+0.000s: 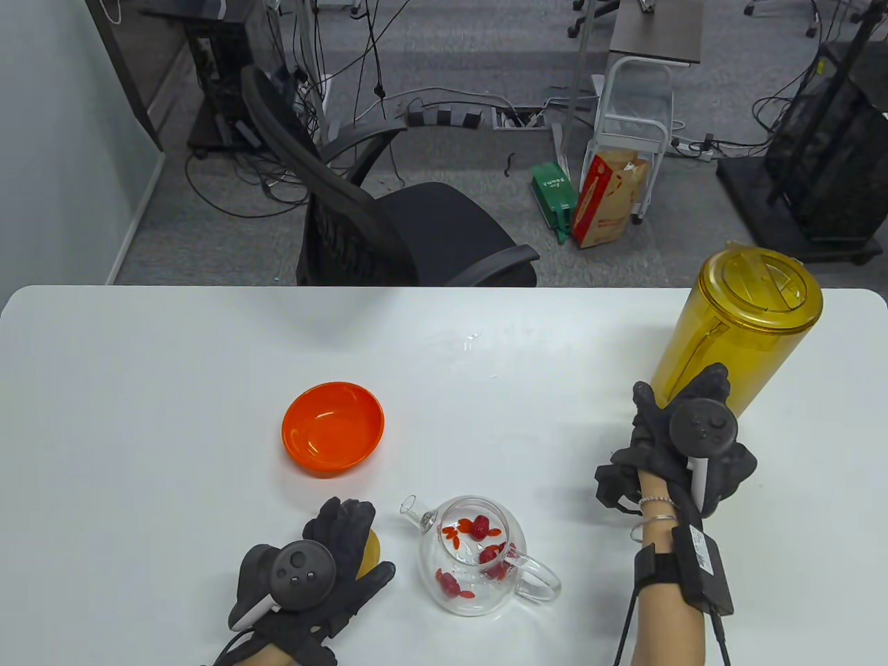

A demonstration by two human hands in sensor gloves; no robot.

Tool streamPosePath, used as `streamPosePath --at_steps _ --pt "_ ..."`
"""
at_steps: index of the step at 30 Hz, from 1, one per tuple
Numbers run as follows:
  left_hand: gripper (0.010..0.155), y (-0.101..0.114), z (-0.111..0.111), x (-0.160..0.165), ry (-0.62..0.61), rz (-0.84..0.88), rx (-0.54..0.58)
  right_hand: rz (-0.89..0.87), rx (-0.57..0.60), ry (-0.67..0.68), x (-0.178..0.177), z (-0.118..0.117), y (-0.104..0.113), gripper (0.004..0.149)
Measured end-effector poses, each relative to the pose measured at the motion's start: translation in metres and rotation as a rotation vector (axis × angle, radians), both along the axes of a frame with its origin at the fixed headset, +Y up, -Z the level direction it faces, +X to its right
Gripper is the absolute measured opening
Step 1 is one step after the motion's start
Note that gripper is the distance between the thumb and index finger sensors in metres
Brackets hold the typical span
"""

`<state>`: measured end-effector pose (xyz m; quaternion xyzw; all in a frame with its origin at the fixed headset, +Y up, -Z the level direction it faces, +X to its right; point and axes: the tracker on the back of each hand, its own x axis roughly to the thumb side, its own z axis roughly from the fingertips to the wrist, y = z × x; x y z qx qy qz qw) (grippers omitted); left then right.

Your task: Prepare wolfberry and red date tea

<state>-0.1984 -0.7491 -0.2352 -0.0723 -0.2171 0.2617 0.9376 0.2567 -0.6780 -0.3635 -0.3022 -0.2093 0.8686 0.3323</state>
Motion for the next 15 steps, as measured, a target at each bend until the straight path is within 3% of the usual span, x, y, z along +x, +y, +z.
streamPosePath --at_steps 8,12,15 --pt "0.081 -0.001 -0.002 -0.002 0.0 0.017 -0.029 -0.035 0.035 -0.109 -0.007 -0.025 0.006 0.101" --pt "0.081 0.0 -0.002 -0.002 0.005 0.0 -0.007 -0.053 0.065 -0.155 -0.005 -0.031 0.002 0.094" --pt "0.081 -0.001 -0.002 -0.003 0.01 0.005 -0.016 -0.065 0.104 -0.189 -0.001 -0.031 0.0 0.081"
